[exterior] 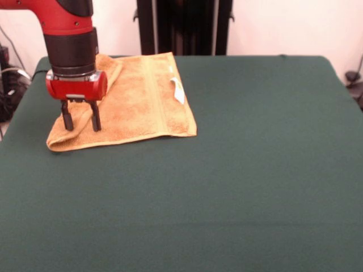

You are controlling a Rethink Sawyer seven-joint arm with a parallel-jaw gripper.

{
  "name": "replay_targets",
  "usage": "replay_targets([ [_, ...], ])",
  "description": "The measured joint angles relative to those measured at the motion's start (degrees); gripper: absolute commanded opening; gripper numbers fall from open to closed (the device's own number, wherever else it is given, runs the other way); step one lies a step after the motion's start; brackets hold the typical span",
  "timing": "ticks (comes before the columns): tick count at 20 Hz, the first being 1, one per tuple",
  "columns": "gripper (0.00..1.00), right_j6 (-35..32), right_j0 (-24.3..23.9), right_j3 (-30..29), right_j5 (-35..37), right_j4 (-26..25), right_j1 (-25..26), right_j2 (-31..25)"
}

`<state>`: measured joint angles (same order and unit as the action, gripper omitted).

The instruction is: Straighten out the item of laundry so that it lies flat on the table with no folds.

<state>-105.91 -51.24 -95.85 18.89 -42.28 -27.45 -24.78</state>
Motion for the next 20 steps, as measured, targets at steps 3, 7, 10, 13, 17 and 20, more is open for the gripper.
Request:
replay_targets([
  [3,1.00,0.00,0.00,0.40,0.01,0.00,0.32,-0.01],
  [7,1.00,0.00,-0.07,0.47,0.01,0.00,0.23,-0.02],
  [10,1.00,0.00,-0.12,0.55,0.01,0.00,0.18,-0.02],
  [13,1.00,0.00,-0.12,0.68,0.01,-0.21,0.15,-0.05],
  [17,1.00,0.00,-0.12,0.76,0.01,-1.56,0.00,-0.09],
  [20,1.00,0.00,-0.12,0.78,0.01,-2.40,-0.15,-0.12],
])
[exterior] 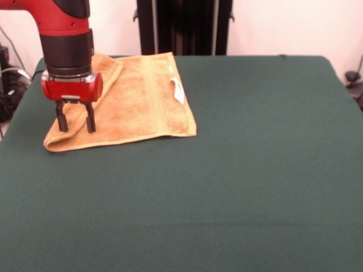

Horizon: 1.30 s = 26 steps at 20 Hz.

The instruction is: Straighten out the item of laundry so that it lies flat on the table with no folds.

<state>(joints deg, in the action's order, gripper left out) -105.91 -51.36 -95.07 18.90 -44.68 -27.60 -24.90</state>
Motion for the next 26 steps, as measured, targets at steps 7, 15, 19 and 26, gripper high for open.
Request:
replay_targets([
  [7,1.00,0.00,-0.03,0.02,0.00,-1.35,-0.70,-0.09],
  [15,0.00,0.00,-0.47,0.09,0.00,-1.88,-0.83,-0.56],
  [19,0.00,0.00,-0.83,0.12,0.00,-1.90,-0.83,-0.89],
  [26,0.00,0.00,-1.41,0.19,0.00,-1.91,-0.83,-1.18],
])
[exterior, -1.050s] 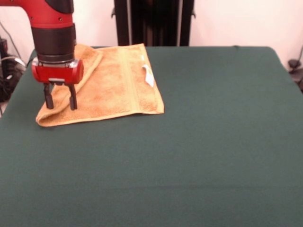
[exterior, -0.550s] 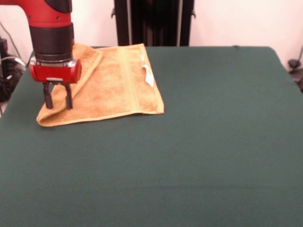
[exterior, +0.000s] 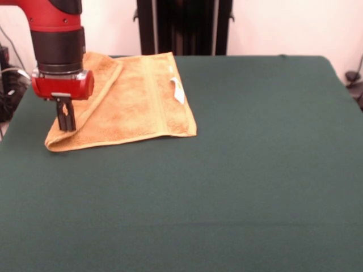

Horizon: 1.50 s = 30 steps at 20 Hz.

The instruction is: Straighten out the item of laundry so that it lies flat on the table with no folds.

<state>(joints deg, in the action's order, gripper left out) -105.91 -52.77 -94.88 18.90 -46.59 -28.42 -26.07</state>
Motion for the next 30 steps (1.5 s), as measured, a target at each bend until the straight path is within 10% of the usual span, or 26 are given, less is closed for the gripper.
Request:
replay_targets([
  [10,0.00,0.00,0.77,0.49,0.01,-0.16,-0.02,0.02],
  [11,1.00,0.00,0.83,0.52,0.01,-0.18,-0.04,0.02],
  [30,1.00,0.00,1.02,0.82,0.01,-0.22,-0.05,0.02],
])
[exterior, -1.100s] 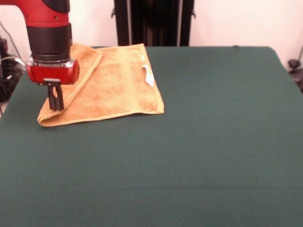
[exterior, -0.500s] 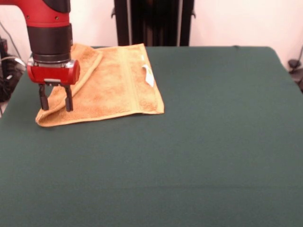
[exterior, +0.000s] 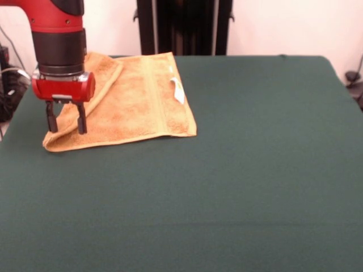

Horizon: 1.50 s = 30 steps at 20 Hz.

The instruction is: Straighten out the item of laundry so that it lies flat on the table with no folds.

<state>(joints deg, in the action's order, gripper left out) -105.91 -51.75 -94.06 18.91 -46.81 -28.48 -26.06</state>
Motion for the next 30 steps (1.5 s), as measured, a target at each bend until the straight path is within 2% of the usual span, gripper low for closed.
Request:
replay_targets([
  [17,1.00,0.00,-0.08,2.07,-0.36,-0.09,2.76,0.00],
  [18,0.00,0.00,-0.05,2.16,-0.39,-0.12,2.76,0.04],
  [30,0.00,0.00,0.54,2.46,-1.83,-0.13,2.89,0.90],
])
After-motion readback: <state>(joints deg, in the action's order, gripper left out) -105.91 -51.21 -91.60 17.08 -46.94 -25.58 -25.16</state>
